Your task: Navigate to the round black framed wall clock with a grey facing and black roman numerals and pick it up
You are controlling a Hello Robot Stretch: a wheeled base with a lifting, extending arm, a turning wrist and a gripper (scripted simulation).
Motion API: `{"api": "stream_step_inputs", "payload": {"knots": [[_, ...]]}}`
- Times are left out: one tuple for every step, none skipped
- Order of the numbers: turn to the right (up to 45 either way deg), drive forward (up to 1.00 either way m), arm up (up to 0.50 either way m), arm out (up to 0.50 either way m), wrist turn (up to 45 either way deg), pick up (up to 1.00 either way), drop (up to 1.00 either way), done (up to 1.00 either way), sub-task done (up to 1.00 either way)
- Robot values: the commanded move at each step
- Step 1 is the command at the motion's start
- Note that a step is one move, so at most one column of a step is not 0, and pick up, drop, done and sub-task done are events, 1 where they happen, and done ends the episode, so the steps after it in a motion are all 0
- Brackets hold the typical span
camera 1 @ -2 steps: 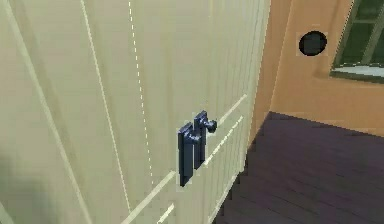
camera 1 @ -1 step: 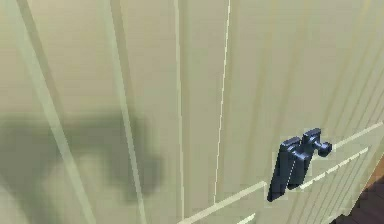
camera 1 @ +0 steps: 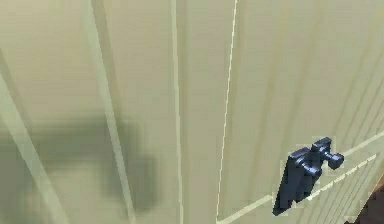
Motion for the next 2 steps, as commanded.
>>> {"api": "stream_step_inputs", "payload": {"knots": [[45.0, 0.00, 0.00, 0.00, 0.0, 0.00, 0.00, 0.00, 0.00], [45.0, 0.00, 0.00, 0.00, 0.0, 0.00, 0.00, 0.00, 0.00]]}}
